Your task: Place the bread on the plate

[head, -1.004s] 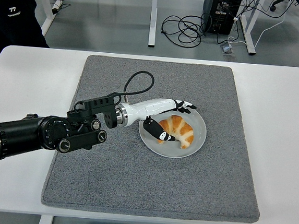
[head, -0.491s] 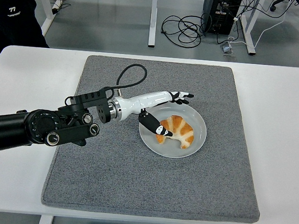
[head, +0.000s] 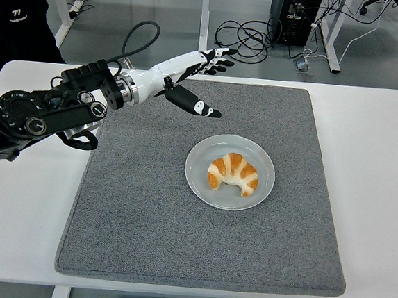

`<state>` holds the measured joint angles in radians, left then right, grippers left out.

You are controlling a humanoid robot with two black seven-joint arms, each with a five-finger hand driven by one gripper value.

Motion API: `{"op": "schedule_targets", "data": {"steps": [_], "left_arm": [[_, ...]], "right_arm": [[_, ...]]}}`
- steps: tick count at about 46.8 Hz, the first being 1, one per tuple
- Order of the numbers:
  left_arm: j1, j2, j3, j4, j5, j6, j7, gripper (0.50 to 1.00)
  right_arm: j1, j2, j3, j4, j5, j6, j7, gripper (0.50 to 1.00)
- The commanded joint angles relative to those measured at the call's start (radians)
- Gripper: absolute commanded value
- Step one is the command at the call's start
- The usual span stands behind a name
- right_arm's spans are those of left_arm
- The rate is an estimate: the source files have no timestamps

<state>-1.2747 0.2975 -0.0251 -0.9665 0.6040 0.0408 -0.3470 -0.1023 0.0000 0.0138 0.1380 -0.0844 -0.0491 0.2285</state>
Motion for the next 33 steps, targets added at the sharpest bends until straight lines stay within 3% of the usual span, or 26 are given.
{"op": "schedule_targets", "data": {"steps": [1, 12, 33], "left_arm": [[0.000, 0.014, -0.016, 0.000, -0.029, -0.007, 0.000, 0.949], [0.000, 0.075, -0.055, 0.002, -0.190, -0.061, 0.003, 0.949], [0.054, 0.218, -0.116, 0.002, -0.435, -0.219, 0.010, 0.961]], "right_arm": [[-0.001, 0.000, 0.000, 0.000, 0.000, 0.000, 0.000, 1.000], [-0.001, 0.000, 0.000, 0.000, 0.000, 0.000, 0.002, 1.000], [-0.001, 0.000, 0.000, 0.002, 0.000, 0.000, 0.000, 1.000]]}}
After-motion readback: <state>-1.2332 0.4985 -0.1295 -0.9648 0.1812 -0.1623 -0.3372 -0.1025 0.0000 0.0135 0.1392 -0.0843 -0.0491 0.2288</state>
